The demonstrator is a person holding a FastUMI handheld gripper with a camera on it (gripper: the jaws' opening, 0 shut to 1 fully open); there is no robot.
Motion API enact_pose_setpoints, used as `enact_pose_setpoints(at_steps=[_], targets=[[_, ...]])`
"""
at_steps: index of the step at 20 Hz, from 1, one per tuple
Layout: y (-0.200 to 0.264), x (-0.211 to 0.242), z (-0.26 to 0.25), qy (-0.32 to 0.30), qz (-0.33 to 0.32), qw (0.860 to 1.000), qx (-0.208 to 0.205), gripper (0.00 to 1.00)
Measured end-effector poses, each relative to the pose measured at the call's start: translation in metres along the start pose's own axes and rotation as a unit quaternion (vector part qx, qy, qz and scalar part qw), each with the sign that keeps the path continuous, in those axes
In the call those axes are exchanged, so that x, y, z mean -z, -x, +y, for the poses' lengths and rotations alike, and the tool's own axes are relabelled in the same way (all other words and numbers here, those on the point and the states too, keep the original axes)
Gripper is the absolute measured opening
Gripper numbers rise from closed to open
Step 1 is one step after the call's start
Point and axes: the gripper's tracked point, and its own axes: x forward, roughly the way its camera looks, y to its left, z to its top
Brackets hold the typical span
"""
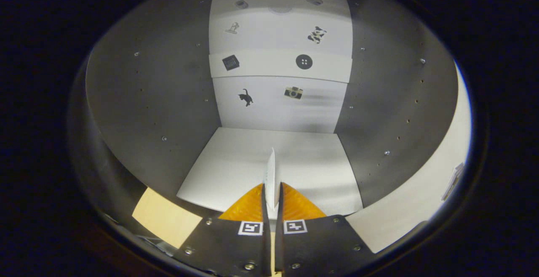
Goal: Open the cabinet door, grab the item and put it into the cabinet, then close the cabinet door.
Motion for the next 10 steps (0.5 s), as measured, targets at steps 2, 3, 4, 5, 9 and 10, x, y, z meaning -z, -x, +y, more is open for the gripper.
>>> enact_pose_setpoints(at_steps=[2, 3, 4, 5, 9, 10], targets=[[-0.003, 0.003, -0.001, 0.005, 0.011, 1.0, 0.001, 0.04], [-0.005, 0.006, -0.002, 0.008, 0.02, 1.0, 0.001, 0.04], [-0.007, 0.009, -0.001, 0.011, 0.027, 1.0, 0.0, 0.04], [-0.01, 0.01, -0.001, 0.013, 0.031, 0.999, 0.0, 0.04], [-0.014, 0.013, 0.003, 0.011, 0.052, 0.999, -0.01, 0.04], [-0.016, 0.012, 0.004, 0.011, 0.056, 0.998, -0.009, 0.04]])
